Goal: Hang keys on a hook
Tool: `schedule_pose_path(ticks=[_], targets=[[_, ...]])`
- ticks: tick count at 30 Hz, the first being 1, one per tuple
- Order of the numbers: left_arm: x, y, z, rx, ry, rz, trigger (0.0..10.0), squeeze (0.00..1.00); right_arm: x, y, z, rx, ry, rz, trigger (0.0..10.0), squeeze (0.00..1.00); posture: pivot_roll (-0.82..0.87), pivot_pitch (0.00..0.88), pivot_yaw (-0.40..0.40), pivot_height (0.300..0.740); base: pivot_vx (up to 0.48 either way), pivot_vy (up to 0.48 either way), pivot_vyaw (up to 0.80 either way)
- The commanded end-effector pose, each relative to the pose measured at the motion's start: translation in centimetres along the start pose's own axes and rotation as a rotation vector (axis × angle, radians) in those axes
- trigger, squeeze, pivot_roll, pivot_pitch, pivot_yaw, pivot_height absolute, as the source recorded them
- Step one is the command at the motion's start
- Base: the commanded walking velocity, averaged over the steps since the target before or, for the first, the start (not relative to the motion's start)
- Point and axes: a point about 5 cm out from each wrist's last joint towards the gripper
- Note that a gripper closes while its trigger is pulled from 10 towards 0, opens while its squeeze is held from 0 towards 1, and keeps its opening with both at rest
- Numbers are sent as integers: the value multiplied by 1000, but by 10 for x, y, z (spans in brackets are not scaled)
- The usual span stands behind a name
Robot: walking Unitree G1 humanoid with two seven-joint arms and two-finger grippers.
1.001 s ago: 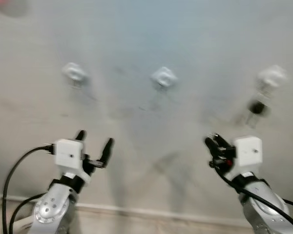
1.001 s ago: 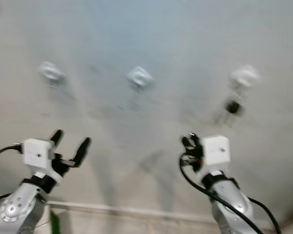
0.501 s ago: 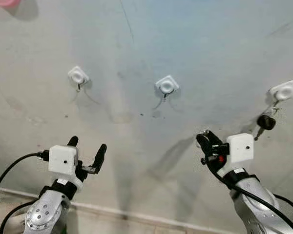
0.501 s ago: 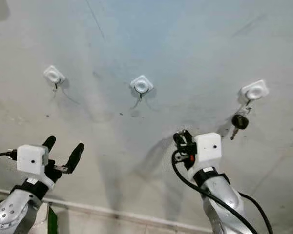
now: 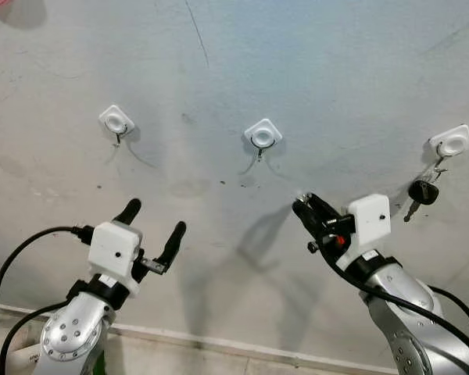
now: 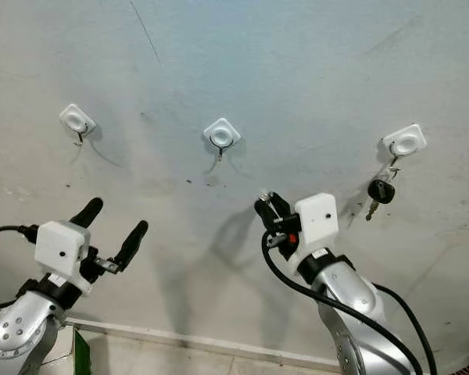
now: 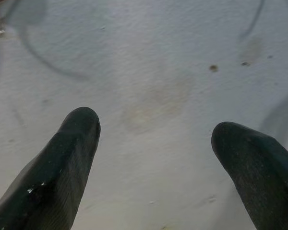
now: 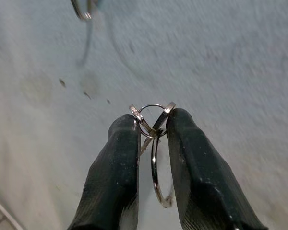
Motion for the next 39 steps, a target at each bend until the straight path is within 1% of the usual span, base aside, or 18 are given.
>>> schedule_pose_path(ticks=[1, 4, 7, 13, 18, 21, 29, 32, 35, 39], targets=[[2, -2, 3, -7, -12, -21, 10000, 0, 3, 6, 8, -5, -26, 42, 10000, 0, 70, 0, 50, 740, 0, 0, 0], [6, -4, 2, -35, -14, -42, 10000, 0, 7, 11, 13, -2, -42, 76, 10000, 0, 68, 0, 53, 740, 0, 0, 0], [9, -5, 2, -45, -18, -62, 10000, 0, 9, 15, 18, 4, -57, 114, 10000, 0, 68, 0, 54, 740, 0, 0, 0], [9, -6, 2, -57, -15, -65, 10000, 0, 13, 22, 27, 14, -84, 178, 10000, 0, 68, 0, 57, 740, 0, 0, 0], [10, -8, 3, -65, -29, -88, 10000, 0, 19, 32, 37, 27, -104, 289, 10000, 0, 71, 0, 54, 740, 0, 0, 0], [12, -10, 4, -79, -42, -106, 10000, 0, 20, 35, 39, 24, -102, 322, 10000, 0, 70, 0, 52, 740, 0, 0, 0], [17, -12, 9, -60, -74, -122, 10000, 0, 22, 35, 42, 30, -93, 363, 10000, 0, 66, 0, 51, 740, 0, 0, 0], [20, -12, 9, -57, -82, -121, 10000, 0, 22, 36, 44, 38, -90, 385, 10000, 0, 65, 0, 50, 740, 0, 0, 0], [21, -14, 10, -57, -86, -124, 10000, 0, 23, 39, 47, 50, -89, 434, 10000, 0, 62, 0, 51, 740, 0, 0, 0], [21, -14, 8, -57, -78, -124, 10000, 0, 28, 42, 55, 73, -113, 466, 10000, 0, 57, 0, 52, 740, 0, 0, 0]])
Point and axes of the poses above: a point about 5 cm out from each wrist's last joint towards the gripper, its own x axis pointing out of the wrist towards the gripper, its own z axis along the axis of the wrist's last joint, y = z × x, and after that the axes turned 6 degrees about x, right-handed
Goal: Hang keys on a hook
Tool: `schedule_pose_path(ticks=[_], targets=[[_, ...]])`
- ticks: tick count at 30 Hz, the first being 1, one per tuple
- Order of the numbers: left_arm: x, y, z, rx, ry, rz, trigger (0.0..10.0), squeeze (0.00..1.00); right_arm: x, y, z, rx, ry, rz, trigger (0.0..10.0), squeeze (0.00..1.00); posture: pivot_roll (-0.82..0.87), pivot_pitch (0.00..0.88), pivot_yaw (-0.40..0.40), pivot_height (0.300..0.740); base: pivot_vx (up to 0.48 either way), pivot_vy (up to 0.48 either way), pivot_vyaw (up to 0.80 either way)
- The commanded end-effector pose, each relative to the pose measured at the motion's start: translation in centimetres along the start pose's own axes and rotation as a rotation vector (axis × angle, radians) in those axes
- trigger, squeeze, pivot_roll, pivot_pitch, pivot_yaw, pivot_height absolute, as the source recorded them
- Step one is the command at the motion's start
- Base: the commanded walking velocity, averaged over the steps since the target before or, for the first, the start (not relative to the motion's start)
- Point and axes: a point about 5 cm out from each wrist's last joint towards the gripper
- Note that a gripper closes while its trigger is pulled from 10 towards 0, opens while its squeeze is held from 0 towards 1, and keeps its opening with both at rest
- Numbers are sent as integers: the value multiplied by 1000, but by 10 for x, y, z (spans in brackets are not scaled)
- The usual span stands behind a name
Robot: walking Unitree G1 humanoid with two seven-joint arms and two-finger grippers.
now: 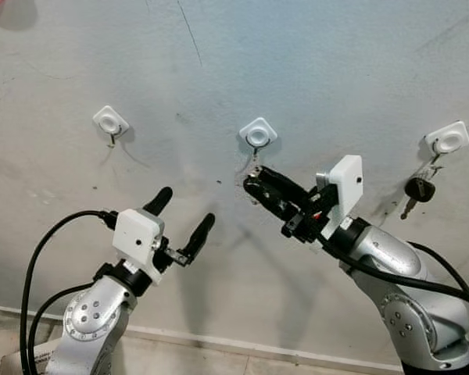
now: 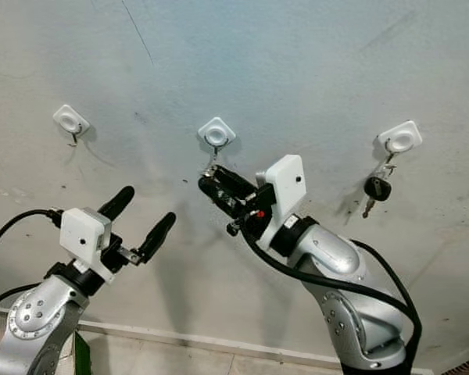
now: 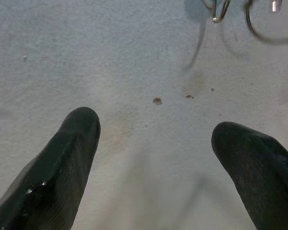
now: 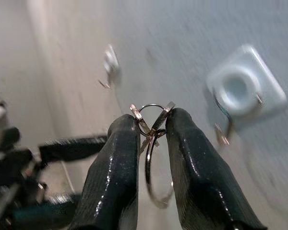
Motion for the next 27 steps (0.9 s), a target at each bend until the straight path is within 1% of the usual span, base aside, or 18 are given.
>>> schedule_pose_path(ticks=[1, 2, 5, 6, 8, 13, 17, 22, 27], targets=[[-1, 2, -3, 20, 14, -1, 10000, 0, 5, 1, 7, -1, -23, 24, 10000, 0, 58, 0, 51, 740, 0, 0, 0], [-1, 2, -3, 20, 14, -1, 10000, 0, 5, 1, 7, -1, -23, 24, 10000, 0, 58, 0, 51, 740, 0, 0, 0], [-2, 2, -3, 21, 15, 3, 10000, 0, 14, 1, 13, 1, -55, 33, 10000, 0, 66, 0, 48, 740, 0, 0, 0], [-2, 2, -3, 21, 15, 3, 10000, 0, 14, 1, 13, 1, -55, 33, 10000, 0, 66, 0, 48, 740, 0, 0, 0], [-2, 2, -2, 23, 11, 10, 10000, 0, 21, 1, 15, 12, -75, 37, 10000, 0, 71, 0, 44, 740, 0, 0, 0], [-2, 1, -2, 21, 12, 14, 10000, 0, 26, 1, 16, 7, -91, 24, 10000, 0, 71, 0, 43, 740, 0, 0, 0], [-2, 1, -2, 18, 13, 16, 10000, 0, 31, -5, 19, -23, -120, -41, 10000, 0, 71, 0, 43, 740, 0, 0, 0], [-2, 1, -3, 20, 17, 18, 10000, 0, 31, -14, 19, -61, -138, -129, 10000, 0, 70, 0, 44, 740, 0, 0, 0], [-2, 1, -3, 21, 17, 18, 10000, 0, 29, -18, 18, -69, -139, -163, 10000, 0, 71, 0, 43, 740, 0, 0, 0]])
Point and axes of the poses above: a point about 5 cm out from each wrist's last joint towards the gripper, its own x axis pointing out of the wrist towards the gripper, its own z axis along the axis of the wrist's last joint, y = z × x, and after that the axes turned 6 degrees about x, right-handed
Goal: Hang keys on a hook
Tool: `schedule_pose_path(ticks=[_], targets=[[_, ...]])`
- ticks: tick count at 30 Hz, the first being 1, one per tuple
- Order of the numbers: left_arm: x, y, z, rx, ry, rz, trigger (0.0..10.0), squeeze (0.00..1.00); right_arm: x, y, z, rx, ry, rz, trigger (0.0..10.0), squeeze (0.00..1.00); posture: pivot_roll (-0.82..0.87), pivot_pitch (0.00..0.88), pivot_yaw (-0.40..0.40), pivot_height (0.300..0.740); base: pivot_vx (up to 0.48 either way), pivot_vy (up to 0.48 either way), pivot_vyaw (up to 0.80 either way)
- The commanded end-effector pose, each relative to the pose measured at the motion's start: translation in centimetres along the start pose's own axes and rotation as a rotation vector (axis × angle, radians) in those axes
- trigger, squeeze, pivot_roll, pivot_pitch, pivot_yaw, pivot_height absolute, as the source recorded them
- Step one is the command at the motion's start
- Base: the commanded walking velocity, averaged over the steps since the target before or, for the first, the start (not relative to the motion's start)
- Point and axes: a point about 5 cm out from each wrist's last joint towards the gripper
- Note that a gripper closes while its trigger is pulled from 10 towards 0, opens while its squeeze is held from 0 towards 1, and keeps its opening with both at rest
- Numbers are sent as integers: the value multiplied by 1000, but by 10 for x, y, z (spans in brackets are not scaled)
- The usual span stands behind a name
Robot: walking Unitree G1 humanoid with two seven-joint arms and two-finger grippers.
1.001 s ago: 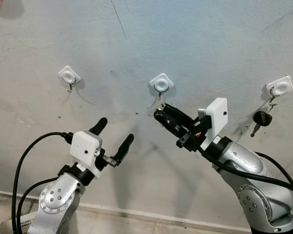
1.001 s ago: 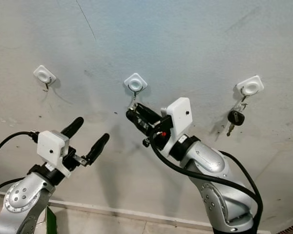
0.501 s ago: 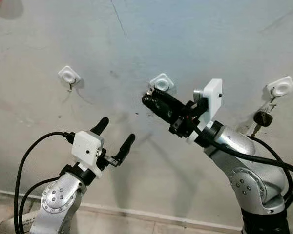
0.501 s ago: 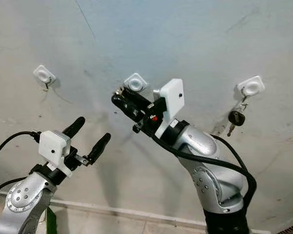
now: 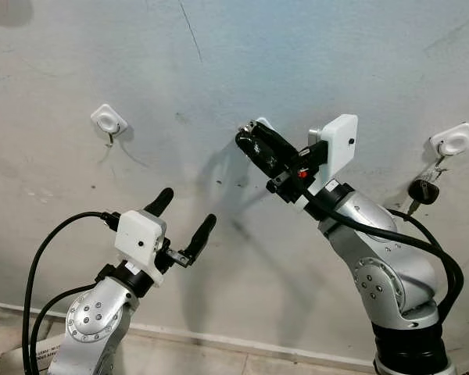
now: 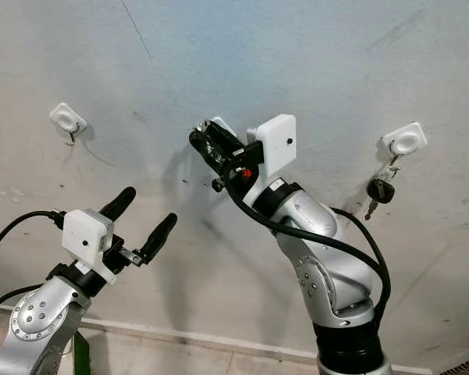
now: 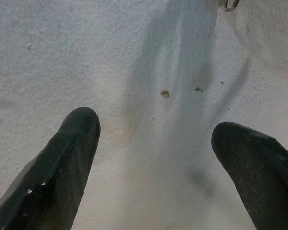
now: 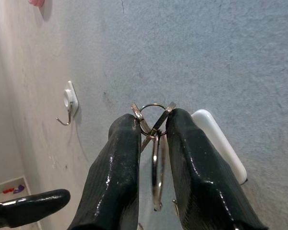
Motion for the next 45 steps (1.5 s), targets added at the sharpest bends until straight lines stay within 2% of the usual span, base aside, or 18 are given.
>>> schedule_pose_path(ticks=[1, 25, 45], targets=[[-1, 1, -1, 9, 10, 7, 10000, 0, -1, -7, 3, -19, -13, -52, 10000, 0, 71, 0, 43, 740, 0, 0, 0], [0, 2, -3, 18, 15, 10, 10000, 0, -29, -25, -10, -69, 43, -155, 10000, 0, 71, 0, 47, 740, 0, 0, 0], [-1, 3, -3, 28, 19, 3, 10000, 0, -44, -25, -24, -70, 88, -197, 10000, 0, 74, 0, 52, 740, 0, 0, 0]])
Point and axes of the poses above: a point about 5 cm out from each wrist's last joint towards the gripper, its own x axis pointing out of the wrist towards the gripper, its own z axis along the axis of the wrist's last joint, y = z × x, and after that the axes turned 6 degrees about x, right-handed
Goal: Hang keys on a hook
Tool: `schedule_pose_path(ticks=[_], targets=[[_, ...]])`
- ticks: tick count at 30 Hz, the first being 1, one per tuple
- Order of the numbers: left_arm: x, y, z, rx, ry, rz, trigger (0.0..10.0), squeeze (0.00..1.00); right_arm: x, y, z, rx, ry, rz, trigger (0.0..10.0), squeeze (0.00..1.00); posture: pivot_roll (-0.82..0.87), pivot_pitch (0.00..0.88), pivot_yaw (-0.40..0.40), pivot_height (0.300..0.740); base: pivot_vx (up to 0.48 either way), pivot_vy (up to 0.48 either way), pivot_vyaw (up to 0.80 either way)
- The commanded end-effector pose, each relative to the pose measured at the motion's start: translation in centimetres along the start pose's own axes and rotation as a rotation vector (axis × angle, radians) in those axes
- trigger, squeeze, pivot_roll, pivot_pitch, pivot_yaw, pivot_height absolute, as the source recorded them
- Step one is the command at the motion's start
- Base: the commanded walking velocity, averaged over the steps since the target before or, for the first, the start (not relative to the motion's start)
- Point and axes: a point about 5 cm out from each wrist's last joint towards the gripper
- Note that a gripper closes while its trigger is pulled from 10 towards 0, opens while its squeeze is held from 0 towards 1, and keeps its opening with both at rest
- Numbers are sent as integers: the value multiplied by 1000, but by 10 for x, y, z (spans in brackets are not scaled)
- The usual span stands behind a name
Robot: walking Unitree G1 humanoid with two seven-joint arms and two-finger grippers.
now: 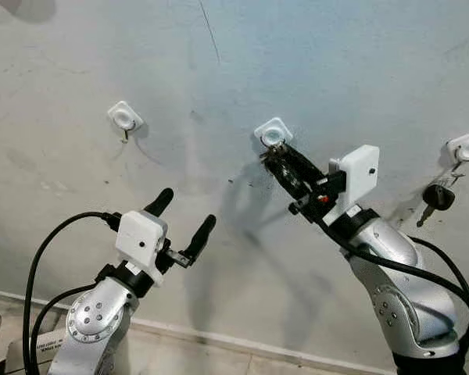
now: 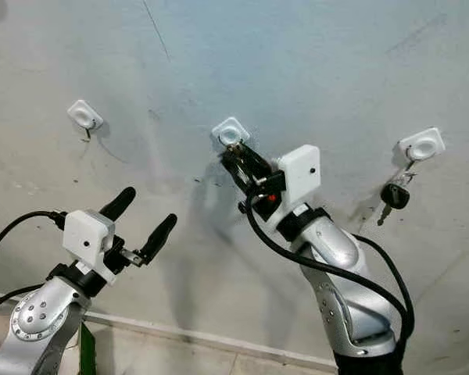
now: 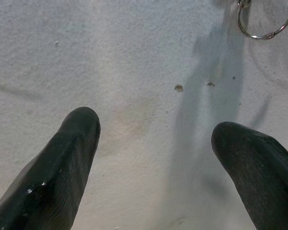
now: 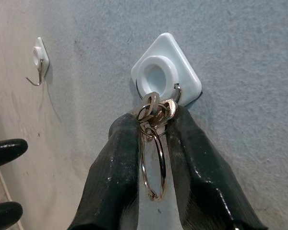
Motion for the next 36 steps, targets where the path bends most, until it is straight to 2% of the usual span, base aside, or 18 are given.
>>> schedule_pose_path(ticks=[1, 15, 36], targets=[[-1, 3, -3, 14, 16, 2, 10000, 0, -4, -8, -6, -2, 33, -61, 10000, 0, 75, 0, 52, 740, 0, 0, 0], [0, 3, -3, 11, 16, 2, 10000, 0, -7, -5, -20, 58, 64, -111, 10000, 0, 75, 0, 55, 740, 0, 0, 0], [6, -1, 2, 16, -22, -20, 10000, 0, -13, -5, -34, 41, 109, -191, 10000, 0, 68, 0, 53, 740, 0, 0, 0]])
Point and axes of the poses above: a point about 5 cm out from each wrist's last joint towards the gripper, its own x axis pointing out of the wrist towards the gripper, its own z axis along the axis of the wrist's last joint, y = z × x, and after that the axes turned 6 degrees about x, right-handed
